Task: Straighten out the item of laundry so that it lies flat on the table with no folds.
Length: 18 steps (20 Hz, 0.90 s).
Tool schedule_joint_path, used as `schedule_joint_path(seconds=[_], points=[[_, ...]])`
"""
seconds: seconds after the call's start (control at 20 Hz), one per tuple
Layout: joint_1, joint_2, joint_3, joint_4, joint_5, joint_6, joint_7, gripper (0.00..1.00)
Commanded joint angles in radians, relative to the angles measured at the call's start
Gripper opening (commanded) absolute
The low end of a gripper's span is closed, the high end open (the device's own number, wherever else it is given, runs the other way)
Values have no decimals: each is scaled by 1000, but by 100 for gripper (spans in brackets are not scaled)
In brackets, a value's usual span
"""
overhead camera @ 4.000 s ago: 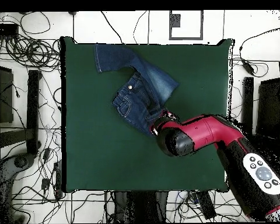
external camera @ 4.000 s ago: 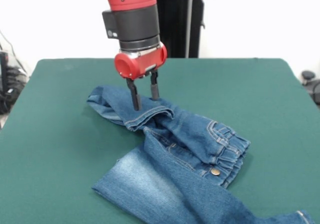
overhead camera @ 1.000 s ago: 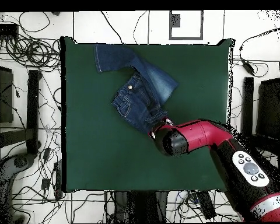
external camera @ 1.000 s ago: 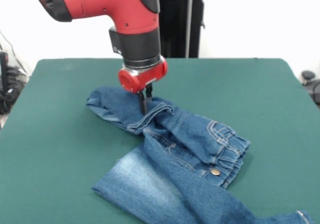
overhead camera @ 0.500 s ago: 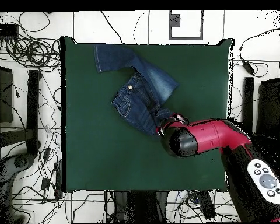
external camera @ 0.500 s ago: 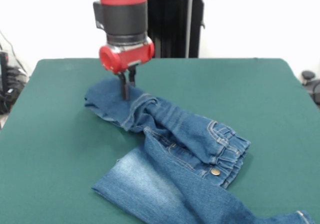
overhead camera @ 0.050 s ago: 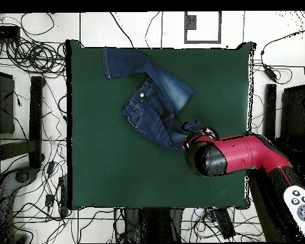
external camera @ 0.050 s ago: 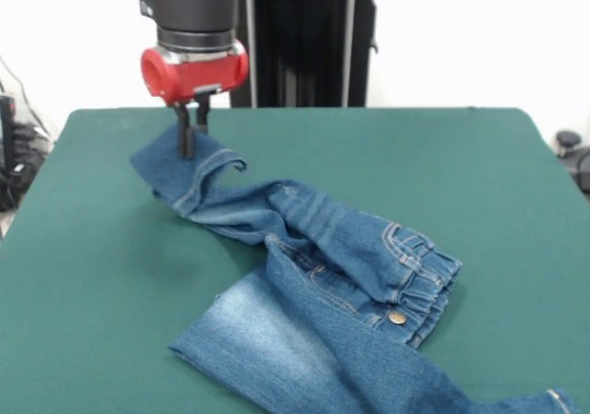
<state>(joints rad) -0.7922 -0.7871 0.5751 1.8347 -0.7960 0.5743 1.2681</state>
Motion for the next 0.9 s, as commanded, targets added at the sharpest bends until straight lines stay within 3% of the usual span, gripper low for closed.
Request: schedule_joint_path(seconds=[0.05, 0.45, 0.6, 0.9], points=[[26, 18, -49, 54, -47, 88, -43, 0], [96, 36, -124, 32, -119, 131, -54, 0], [82, 21, -121, 56, -121, 150, -125, 0], [60, 21, -117, 92, -154, 119, -153, 0]])
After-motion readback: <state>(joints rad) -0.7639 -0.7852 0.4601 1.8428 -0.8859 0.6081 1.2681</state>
